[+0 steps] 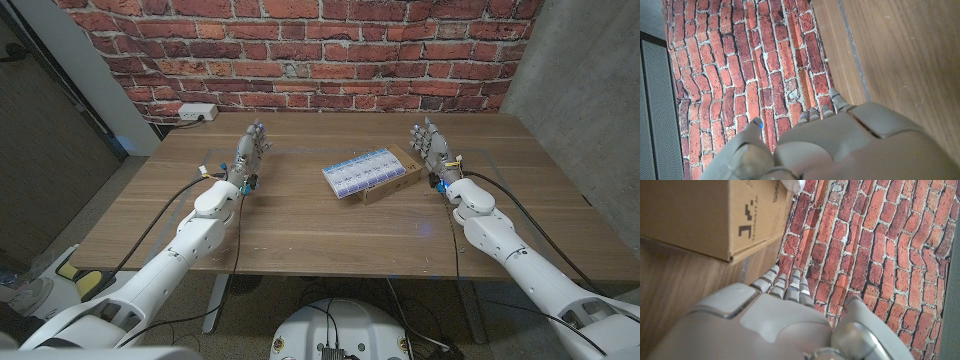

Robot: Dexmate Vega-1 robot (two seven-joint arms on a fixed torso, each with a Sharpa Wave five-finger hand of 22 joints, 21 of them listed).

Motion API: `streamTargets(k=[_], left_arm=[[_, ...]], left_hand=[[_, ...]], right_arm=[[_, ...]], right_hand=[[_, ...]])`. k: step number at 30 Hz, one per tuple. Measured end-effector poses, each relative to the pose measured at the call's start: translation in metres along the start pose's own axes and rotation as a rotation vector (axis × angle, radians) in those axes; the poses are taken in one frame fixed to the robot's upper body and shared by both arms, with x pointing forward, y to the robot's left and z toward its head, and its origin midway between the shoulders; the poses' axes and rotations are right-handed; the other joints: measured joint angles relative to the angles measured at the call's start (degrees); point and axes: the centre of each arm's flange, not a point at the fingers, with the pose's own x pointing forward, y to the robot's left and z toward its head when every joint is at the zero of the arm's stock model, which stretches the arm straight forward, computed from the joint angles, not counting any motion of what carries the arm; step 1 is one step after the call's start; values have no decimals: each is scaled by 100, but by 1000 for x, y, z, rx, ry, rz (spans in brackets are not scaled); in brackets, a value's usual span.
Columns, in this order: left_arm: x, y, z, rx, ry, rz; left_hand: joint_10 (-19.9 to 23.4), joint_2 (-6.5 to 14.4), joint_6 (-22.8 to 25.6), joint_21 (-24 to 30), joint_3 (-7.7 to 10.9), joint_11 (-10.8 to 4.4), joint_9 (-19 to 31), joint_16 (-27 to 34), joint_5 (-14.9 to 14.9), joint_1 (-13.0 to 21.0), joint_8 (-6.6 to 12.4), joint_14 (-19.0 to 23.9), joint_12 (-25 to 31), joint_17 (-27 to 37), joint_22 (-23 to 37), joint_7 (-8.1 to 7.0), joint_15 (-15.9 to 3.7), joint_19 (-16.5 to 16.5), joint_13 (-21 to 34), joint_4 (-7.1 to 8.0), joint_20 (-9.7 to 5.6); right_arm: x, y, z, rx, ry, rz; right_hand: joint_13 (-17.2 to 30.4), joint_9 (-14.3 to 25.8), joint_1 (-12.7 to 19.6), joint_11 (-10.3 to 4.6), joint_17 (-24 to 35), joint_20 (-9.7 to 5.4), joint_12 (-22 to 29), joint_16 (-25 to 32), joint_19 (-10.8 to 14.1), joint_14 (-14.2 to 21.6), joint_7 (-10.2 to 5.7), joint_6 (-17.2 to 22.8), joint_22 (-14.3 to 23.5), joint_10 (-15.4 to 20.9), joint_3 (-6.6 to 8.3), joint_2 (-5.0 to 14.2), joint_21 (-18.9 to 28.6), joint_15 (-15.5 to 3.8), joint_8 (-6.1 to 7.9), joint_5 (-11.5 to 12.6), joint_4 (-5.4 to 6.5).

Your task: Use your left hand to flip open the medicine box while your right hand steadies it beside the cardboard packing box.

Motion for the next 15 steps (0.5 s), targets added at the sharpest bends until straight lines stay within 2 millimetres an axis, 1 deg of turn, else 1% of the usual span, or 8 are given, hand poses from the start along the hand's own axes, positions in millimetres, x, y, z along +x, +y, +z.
streamTargets(k=[2,3,7,8,9,10,13,15], left_arm=[[0,0,0,7,3,1],[0,0,0,8,3,2],[0,-1,-1,41,29,-13],[0,-2,-3,49,40,-18],[1,-1,3,50,30,-15],[1,-1,2,56,37,-18],[1,-2,2,77,62,-32],[2,-2,4,94,80,-48]], left_hand=[[239,-68,125,5,-8,93,60,44,0,200,110,201,94,27,0,18,149,15,60,-172,161],[257,-147,84,-4,-12,112,77,49,-8,313,110,260,94,39,0,-40,189,24,84,-270,244],[218,-387,19,-67,-30,168,85,49,-70,620,-47,326,41,60,0,-250,266,17,97,-536,526],[199,-423,9,-74,-31,187,85,43,-76,657,-81,305,22,76,0,-259,285,24,97,-584,591],[176,-436,9,-101,-42,210,85,16,-108,670,-91,287,3,84,0,-259,304,18,97,-617,644],[171,-493,9,-109,-54,215,80,4,-112,727,-91,290,-1,86,0,-259,307,24,97,-655,713],[171,-623,11,-111,-92,215,68,3,-153,857,-136,327,-1,86,0,-258,344,26,97,-771,958],[184,-724,35,-112,-112,228,68,17,-157,958,-136,420,-1,86,0,-199,364,15,96,-852,1052]], right_arm=[[0,0,0,1,1,1],[0,0,0,1,1,1],[1,-1,0,9,-3,-6],[1,-2,1,19,-8,-16],[1,1,-1,-2,3,4],[1,1,-1,-4,4,5],[1,0,-1,0,1,1],[1,0,-1,0,1,1]], right_hand=[[14,0,0,27,0,2,0,0,1,27,0,0,0,19,0,0,0,30,0,0,0],[14,0,0,47,0,22,0,0,22,15,0,0,0,-1,0,0,0,43,0,0,0],[14,0,0,66,0,42,0,-1,42,27,0,0,0,-20,0,0,0,91,0,0,0],[14,0,0,66,0,41,0,-1,42,27,0,0,0,-20,-1,0,0,91,0,0,0],[14,0,0,68,0,41,0,-1,42,27,0,0,0,-22,-1,0,13,91,0,0,0],[14,0,13,87,0,41,0,-1,42,27,0,0,0,-41,-1,-13,24,91,0,0,0],[13,-1,23,118,-1,42,0,-1,42,27,0,-1,0,-11,-1,-23,24,91,17,0,0],[13,26,24,118,-1,41,0,-1,42,35,-1,-1,-1,-10,13,-22,24,99,21,0,-14]])
